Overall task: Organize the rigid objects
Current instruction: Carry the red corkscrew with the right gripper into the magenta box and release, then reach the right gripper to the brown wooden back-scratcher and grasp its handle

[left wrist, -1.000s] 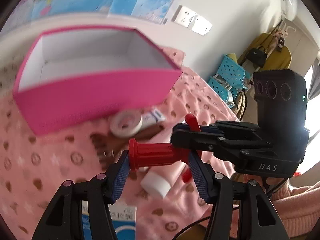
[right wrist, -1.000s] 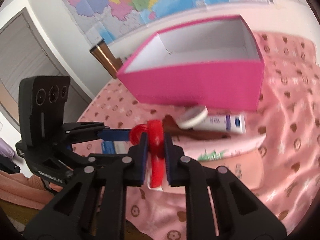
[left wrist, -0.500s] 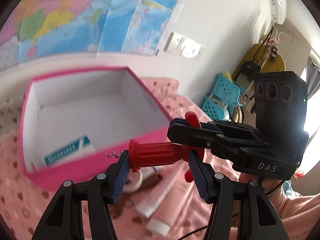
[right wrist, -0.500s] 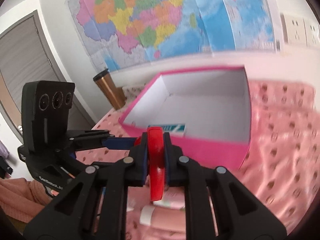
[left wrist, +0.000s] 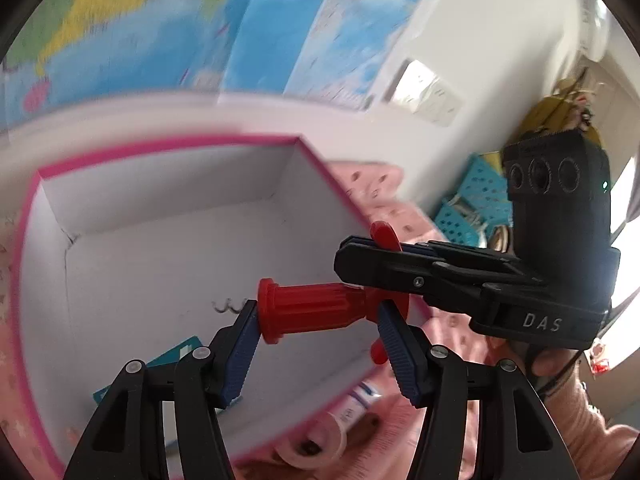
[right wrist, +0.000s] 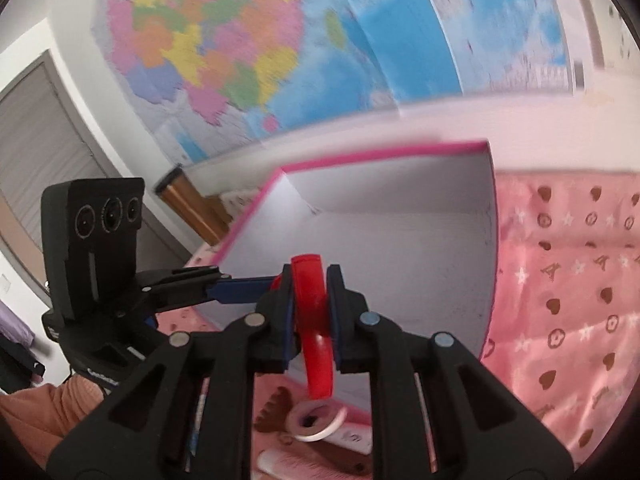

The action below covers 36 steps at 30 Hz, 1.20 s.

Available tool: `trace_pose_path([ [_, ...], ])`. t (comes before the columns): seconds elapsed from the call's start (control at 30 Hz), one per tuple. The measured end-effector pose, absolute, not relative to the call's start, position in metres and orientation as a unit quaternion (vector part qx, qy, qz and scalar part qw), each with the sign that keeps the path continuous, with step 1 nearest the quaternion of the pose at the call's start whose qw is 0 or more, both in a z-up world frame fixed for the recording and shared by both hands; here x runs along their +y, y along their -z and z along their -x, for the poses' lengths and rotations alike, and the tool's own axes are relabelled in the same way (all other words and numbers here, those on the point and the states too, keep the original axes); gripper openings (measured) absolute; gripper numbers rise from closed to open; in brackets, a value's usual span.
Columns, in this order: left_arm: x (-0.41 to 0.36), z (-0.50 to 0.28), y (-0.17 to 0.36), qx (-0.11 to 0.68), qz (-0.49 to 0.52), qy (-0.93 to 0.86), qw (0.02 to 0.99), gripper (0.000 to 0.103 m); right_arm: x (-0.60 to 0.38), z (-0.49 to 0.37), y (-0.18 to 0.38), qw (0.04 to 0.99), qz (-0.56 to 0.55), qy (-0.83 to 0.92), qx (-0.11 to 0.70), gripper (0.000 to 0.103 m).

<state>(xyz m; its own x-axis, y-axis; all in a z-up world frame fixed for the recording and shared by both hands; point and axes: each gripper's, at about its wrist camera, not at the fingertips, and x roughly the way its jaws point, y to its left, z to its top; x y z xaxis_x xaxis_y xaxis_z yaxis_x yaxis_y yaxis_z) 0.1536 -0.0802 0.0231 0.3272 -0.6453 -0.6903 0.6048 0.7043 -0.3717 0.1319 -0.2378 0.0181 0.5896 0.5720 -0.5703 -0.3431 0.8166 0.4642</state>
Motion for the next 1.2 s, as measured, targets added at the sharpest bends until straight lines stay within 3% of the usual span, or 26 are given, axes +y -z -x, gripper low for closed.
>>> trace_pose_path([
  [0.13, -0.09, -0.17, 0.003, 0.465, 0.017, 0.357, 0.81, 0.059, -0.241, -0.15, -0.001, 0.882, -0.134, -0.218, 0.396, 0.018],
  [0.27, -0.086, -0.169, 0.007, 0.454, 0.007, 0.323, 0.83, 0.059, -0.249, -0.147, -0.004, 0.897, -0.112, -0.168, 0.393, 0.034],
  [0.43, -0.059, -0.138, -0.017, 0.399, 0.019, 0.328, 0.856, 0.059, -0.266, -0.102, -0.028, 0.928, -0.091, -0.144, 0.331, 0.043],
  [0.57, -0.041, -0.102, -0.036, 0.358, 0.012, 0.345, 0.868, 0.062, -0.277, -0.062, -0.034, 0.934, -0.091, -0.161, 0.307, 0.043],
  [0.77, -0.031, -0.057, -0.039, 0.341, 0.007, 0.371, 0.864, 0.062, -0.283, -0.016, -0.006, 0.918, -0.107, -0.181, 0.335, 0.043],
  [0.93, -0.035, -0.036, -0.02, 0.357, -0.011, 0.371, 0.857, 0.062, -0.28, -0.005, 0.035, 0.894, -0.117, -0.176, 0.395, 0.043],
  [1.2, -0.041, -0.023, 0.02, 0.412, -0.028, 0.355, 0.839, 0.062, -0.26, -0.01, 0.057, 0.88, -0.084, -0.176, 0.433, 0.043],
])
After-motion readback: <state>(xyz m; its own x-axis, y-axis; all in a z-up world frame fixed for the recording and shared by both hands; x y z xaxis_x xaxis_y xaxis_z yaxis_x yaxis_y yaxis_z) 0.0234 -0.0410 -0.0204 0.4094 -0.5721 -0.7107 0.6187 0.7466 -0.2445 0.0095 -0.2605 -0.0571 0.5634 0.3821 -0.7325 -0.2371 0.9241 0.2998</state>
